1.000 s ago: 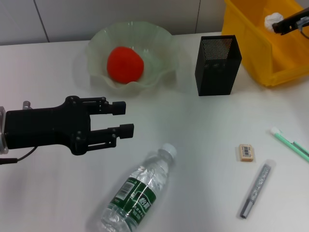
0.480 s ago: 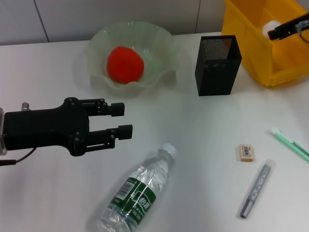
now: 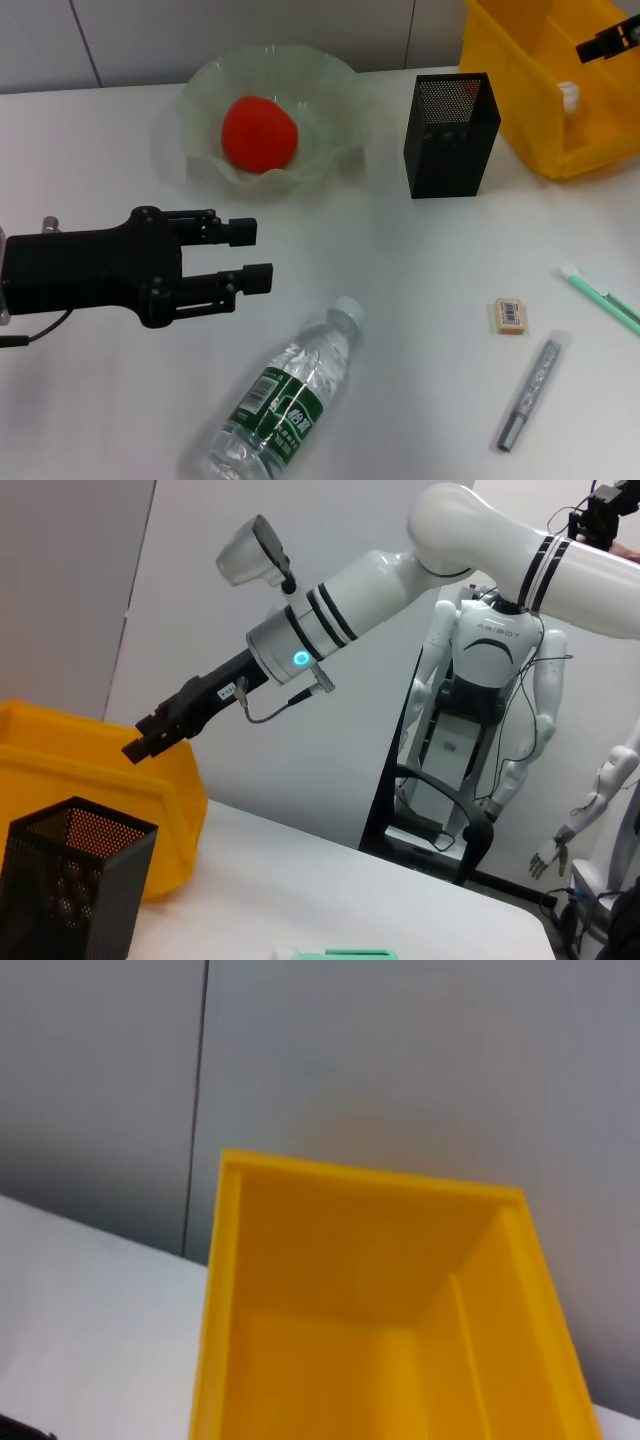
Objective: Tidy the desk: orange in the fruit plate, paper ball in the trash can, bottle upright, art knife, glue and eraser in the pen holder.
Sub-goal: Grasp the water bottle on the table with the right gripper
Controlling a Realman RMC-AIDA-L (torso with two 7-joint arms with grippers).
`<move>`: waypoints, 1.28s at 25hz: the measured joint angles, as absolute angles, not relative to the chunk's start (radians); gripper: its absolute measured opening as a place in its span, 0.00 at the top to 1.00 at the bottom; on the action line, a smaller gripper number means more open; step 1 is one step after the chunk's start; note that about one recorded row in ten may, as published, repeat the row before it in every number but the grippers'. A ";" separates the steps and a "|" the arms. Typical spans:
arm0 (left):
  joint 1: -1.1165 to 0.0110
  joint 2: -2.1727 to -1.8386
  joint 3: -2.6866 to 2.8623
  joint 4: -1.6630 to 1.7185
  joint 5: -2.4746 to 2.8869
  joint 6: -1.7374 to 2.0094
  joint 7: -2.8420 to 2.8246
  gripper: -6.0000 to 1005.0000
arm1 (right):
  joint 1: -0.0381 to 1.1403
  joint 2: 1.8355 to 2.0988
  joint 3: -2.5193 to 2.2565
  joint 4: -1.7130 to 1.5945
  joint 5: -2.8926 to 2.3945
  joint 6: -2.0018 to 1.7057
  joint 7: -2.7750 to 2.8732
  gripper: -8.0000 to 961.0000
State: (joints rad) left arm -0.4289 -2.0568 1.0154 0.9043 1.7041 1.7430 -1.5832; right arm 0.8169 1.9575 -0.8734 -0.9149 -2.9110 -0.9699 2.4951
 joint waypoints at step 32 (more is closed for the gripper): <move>-0.472 -2.067 1.055 1.024 1.821 1.566 -1.916 0.42 | 0.405 1.959 -0.622 -1.211 -2.005 -1.950 1.897 0.35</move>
